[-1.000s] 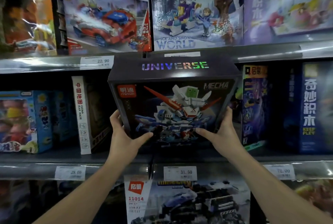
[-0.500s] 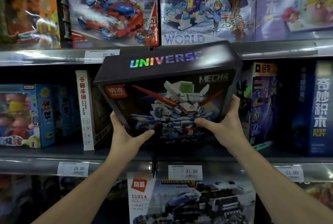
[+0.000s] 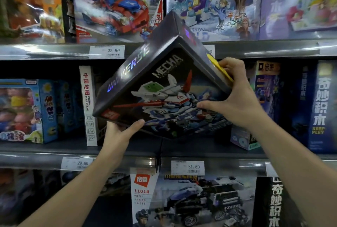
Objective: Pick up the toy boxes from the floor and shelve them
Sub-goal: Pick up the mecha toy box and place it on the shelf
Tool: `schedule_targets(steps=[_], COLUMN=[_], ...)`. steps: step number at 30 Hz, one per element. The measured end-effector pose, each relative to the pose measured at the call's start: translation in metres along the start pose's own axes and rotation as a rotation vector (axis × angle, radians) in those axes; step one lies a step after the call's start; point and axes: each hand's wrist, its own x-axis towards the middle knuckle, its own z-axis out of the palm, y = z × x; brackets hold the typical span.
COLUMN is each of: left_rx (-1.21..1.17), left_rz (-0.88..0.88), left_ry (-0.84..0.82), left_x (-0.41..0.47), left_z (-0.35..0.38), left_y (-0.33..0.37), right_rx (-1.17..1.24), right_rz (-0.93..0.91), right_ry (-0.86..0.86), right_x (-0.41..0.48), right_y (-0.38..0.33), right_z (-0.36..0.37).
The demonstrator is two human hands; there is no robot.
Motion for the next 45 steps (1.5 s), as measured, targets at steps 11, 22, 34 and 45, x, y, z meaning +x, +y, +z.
schedule_targets(steps=[11,22,34,45], left_rx=[0.377,0.465,0.456,0.531], left_rz=[0.102,-0.086,-0.156,-0.192], left_ry=[0.117,-0.081,-0.204,-0.242], left_x=[-0.007,0.017,0.054,0.07], left_z=[-0.029,-0.031,-0.031,-0.025], left_y=[-0.01,-0.023,-0.04,-0.046], right_rx=[-0.389,-0.699,-0.845,-0.911], right_rz=[-0.098,-0.176,-0.191,-0.164], right_ry=[-0.084,-0.266,-0.094,-0.169], right_x=[0.011,0.03,0.036,0.059], right_y=[-0.027,-0.043,-0.007,0.018], right_z=[0.01,0.051,0.085,0.091])
